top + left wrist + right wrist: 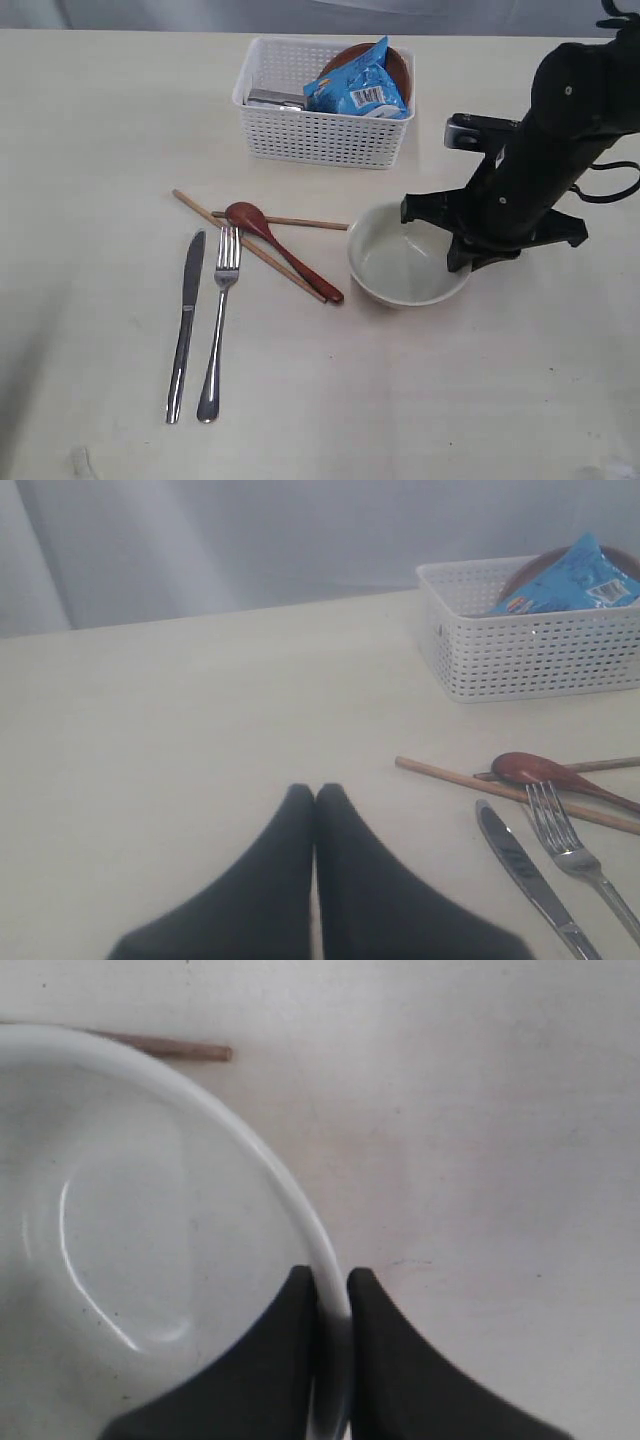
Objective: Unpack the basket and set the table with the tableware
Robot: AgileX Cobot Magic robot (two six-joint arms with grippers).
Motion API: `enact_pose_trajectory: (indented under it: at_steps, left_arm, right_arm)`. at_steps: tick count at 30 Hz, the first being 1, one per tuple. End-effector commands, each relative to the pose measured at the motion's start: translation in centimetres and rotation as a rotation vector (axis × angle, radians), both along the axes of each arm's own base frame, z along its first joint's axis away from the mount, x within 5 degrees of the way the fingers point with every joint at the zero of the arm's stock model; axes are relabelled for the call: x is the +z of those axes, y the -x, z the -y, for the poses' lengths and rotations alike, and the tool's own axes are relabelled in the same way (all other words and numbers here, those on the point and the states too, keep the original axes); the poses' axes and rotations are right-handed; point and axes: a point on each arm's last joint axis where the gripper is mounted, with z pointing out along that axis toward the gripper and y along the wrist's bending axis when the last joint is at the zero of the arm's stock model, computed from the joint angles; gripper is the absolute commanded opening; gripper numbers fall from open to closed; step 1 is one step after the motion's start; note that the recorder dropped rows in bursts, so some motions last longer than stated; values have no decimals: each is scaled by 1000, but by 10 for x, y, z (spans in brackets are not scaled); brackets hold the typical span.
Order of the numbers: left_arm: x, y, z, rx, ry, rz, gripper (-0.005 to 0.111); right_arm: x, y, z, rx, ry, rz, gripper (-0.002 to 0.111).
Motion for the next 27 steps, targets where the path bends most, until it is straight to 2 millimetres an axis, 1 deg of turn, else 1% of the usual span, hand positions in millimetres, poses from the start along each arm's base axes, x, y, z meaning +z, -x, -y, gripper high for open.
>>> enact_pose_trajectory:
  at_steps: [1,5,9,12,15,17,23,24,25,27]
  left_arm:
    - [0,0,0,-5,11,10,0]
    - [0,0,0,-5,11,10,0]
    - [0,0,0,-5,11,10,0]
    - [0,0,0,-5,11,10,0]
    - [0,0,0,-5,11,10,0]
    - [0,0,0,-5,11,10,0]
    - [0,0,0,-5,11,10,0]
    - [0,0,0,-5,11,10,0]
    - [0,0,0,-5,11,10,0]
    - [0,0,0,-5,11,10,0]
  right_arm:
    - [2,14,3,53,30,-118,0]
    - [9,28,-2,104,19,-133,0]
    - [14,37,-7,113,-2,-78,0]
    - [11,41,-11,103,-19,-56,0]
    - [0,46,-10,99,-13,-63,0]
    - [-3,48,-9,98,-7,-76,0]
    - [-2,48,-7,126,14,-66,0]
    - [-2,48,-7,126,14,-67,1]
    - [-2,48,-7,126,14,-67,4]
    - [-2,48,-6,127,15,-71,17]
